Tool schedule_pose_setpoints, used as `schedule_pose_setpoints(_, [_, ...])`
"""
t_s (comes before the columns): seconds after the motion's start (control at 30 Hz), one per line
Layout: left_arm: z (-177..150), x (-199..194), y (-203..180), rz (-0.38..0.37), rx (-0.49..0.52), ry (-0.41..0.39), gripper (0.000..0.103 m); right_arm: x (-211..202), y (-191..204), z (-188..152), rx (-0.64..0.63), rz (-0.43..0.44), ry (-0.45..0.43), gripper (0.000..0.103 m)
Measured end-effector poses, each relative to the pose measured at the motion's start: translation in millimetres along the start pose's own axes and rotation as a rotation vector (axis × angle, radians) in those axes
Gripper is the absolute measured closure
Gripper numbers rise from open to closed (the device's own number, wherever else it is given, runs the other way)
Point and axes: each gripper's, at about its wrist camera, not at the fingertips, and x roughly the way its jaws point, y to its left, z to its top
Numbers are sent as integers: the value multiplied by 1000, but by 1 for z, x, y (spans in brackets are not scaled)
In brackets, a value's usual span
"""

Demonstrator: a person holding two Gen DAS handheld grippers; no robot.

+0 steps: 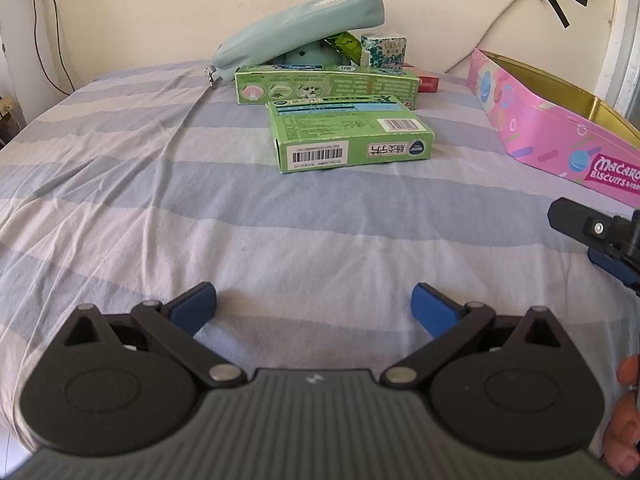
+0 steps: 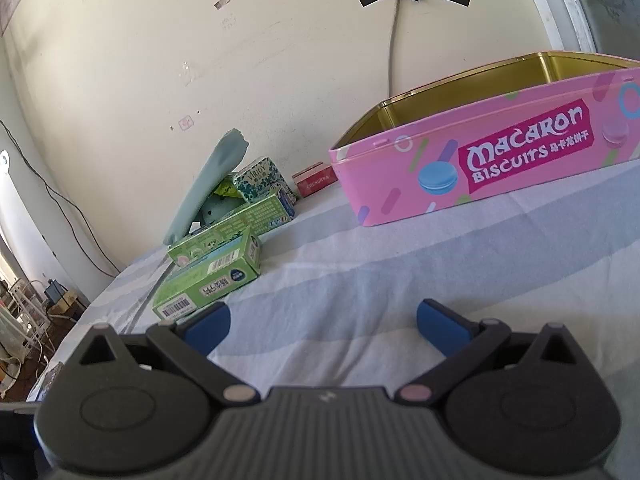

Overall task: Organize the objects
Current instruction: 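Move the left tool toward the green medicine box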

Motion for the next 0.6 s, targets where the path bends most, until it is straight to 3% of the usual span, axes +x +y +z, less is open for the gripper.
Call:
schedule_pose_setpoints(0.47, [-5, -6, 2, -25, 18, -32, 0, 1, 15, -4, -85, -53, 2, 0])
schedule_pose_setpoints(0.6, [-5, -24, 3, -14, 43, -133, 0, -8, 33, -9, -190, -77, -58, 0])
